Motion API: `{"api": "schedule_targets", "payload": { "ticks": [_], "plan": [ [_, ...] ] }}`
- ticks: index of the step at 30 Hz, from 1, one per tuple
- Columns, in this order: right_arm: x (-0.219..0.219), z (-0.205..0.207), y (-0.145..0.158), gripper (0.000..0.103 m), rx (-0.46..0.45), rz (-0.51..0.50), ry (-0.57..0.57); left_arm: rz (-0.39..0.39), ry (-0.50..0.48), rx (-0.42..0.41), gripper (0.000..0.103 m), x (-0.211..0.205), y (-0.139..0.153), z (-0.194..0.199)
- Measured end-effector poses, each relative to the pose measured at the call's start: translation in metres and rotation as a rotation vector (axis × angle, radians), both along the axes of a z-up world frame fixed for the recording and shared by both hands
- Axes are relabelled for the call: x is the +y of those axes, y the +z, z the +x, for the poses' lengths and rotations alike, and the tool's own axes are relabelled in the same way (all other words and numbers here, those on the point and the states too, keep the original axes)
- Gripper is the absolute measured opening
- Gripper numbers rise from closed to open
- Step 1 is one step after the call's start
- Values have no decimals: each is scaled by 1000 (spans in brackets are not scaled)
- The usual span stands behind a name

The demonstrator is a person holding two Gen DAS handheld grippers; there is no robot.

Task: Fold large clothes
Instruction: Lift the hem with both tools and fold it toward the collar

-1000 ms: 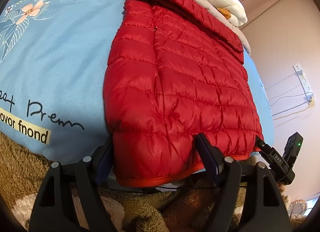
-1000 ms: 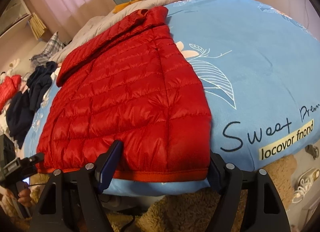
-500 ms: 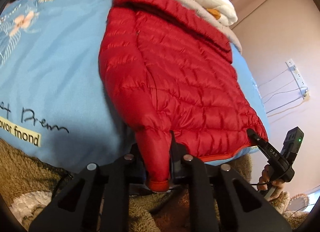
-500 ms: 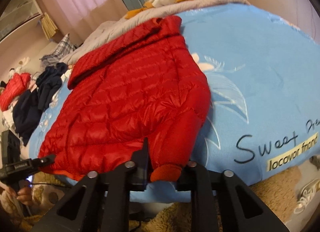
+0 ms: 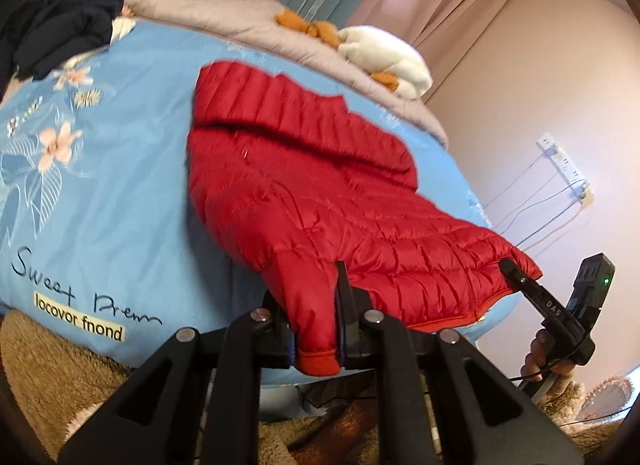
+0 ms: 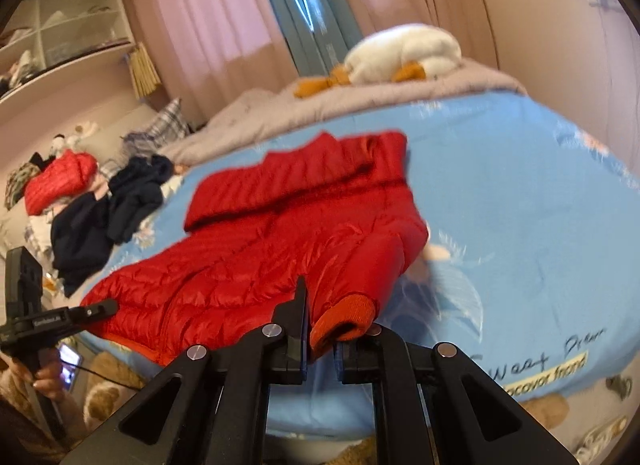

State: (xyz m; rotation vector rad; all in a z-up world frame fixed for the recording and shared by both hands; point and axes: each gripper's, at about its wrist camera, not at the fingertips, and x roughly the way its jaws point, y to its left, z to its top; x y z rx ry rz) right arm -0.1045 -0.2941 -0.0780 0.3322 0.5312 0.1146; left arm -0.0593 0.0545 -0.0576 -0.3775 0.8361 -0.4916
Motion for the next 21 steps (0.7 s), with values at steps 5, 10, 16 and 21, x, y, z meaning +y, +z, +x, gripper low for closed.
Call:
{"api": "schedule_targets", "payload": {
  "ticks": [5, 10, 16, 21],
  "plan": [
    [1, -10, 21, 10, -63, -3, 10, 7, -5, -87, 13, 0, 32, -10],
    [2, -22, 40, 10, -122, -10, 9, 12, -15, -153, 13, 6, 56, -24],
    [3, -33, 55, 10, -184, -29, 6, 20, -26, -210, 13, 9, 74, -33],
    [1, -30, 54, 10, -193, -27, 0, 7, -27, -213, 14, 10, 75, -28]
  ]
}}
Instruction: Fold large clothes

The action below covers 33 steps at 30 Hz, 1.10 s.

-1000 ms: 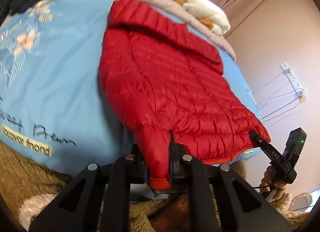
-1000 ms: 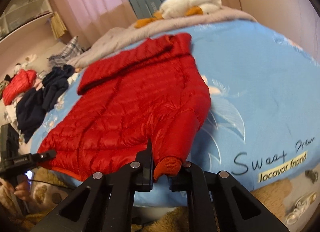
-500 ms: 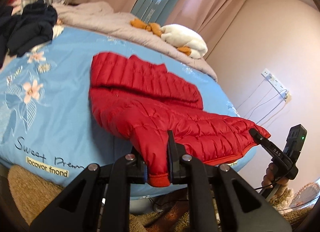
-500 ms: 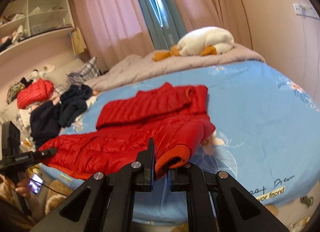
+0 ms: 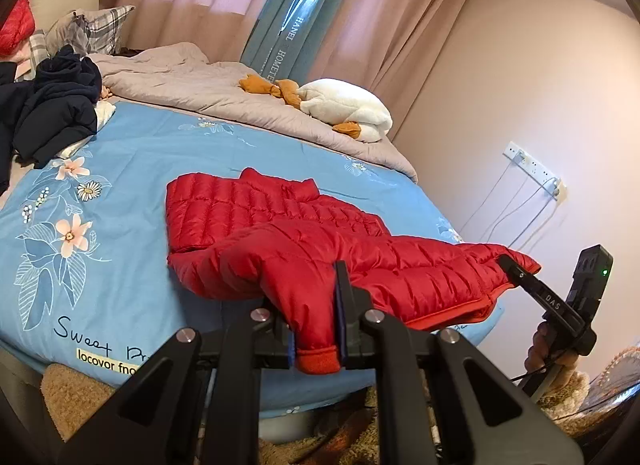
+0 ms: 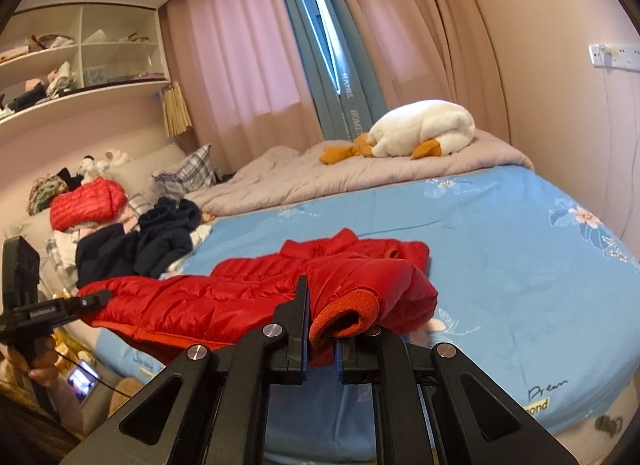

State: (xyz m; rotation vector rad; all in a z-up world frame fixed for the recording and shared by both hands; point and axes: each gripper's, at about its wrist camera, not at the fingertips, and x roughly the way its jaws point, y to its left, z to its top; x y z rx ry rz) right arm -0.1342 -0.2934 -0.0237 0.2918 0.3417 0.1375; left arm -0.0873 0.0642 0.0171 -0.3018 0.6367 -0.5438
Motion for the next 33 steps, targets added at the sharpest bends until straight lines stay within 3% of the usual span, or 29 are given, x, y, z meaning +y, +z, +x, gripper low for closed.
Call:
{"api": "schedule_targets", "payload": {
  "ticks": [17, 33],
  "plan": [
    [-5, 28, 6, 10, -1, 16, -9, -16, 24, 14, 14, -6, 6, 37],
    [-13, 67, 15, 10, 62, 44, -32, 11, 30, 55, 14, -17, 17, 90]
  ]
}}
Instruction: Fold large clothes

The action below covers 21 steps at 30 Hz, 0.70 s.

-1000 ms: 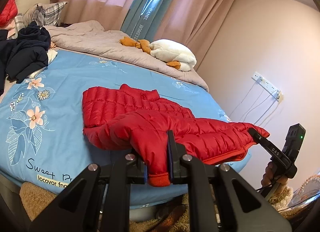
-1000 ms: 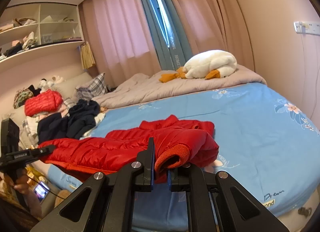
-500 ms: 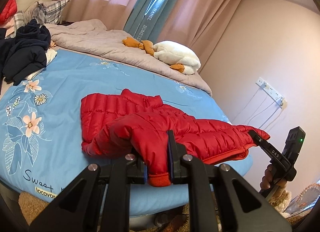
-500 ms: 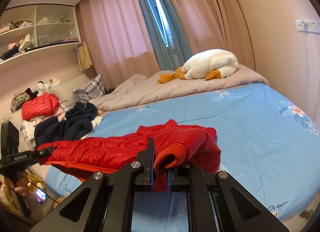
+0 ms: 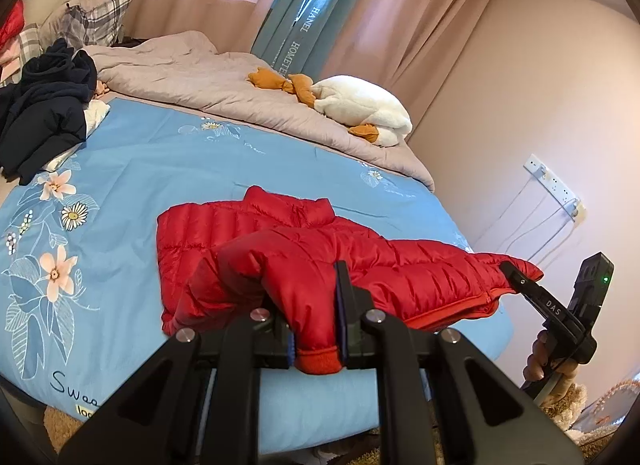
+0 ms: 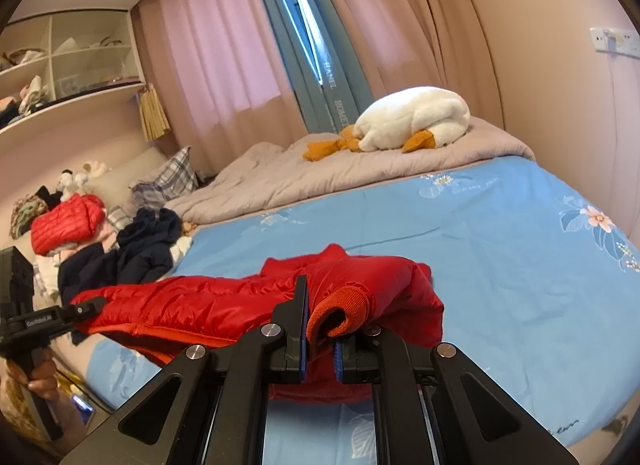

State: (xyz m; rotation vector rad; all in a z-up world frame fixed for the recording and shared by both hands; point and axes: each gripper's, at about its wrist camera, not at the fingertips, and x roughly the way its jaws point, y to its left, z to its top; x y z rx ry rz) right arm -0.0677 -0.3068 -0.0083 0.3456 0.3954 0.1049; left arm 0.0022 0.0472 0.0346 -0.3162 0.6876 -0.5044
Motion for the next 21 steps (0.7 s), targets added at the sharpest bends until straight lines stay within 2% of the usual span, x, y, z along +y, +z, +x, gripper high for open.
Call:
{"api": "schedule_targets", "payload": {
  "ticks": [21],
  "plan": [
    [-5, 47, 3, 10, 55, -4, -36, -3, 5, 50, 15, -7, -3, 58]
  ]
}}
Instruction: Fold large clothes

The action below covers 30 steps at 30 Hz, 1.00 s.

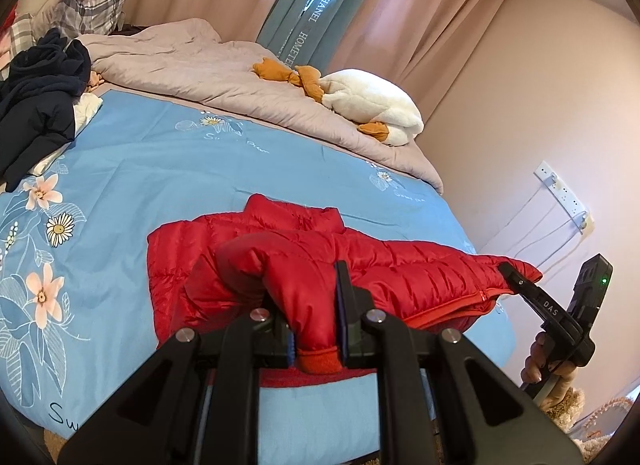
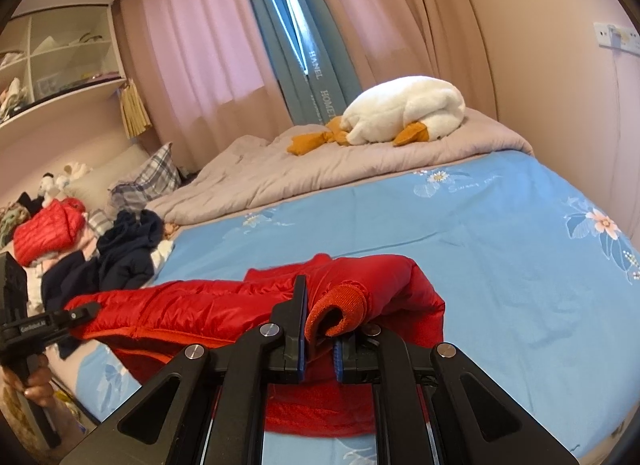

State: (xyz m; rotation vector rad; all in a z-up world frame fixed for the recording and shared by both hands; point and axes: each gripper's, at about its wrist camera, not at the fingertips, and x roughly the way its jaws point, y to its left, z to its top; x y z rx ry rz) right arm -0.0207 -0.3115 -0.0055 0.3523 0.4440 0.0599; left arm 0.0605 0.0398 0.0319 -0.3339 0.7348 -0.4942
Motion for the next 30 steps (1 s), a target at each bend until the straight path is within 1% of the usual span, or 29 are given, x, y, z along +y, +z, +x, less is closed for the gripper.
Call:
{"api": "schedule_targets", "payload": {
  "ticks": [15, 30],
  "plan": [
    [-2, 21, -5, 10, 28, 12, -15, -13, 19, 34, 15, -4, -8, 25],
    [-4, 27, -9, 10, 35, 32, -21, -10, 19, 40, 15, -7, -10, 30]
  ]
}}
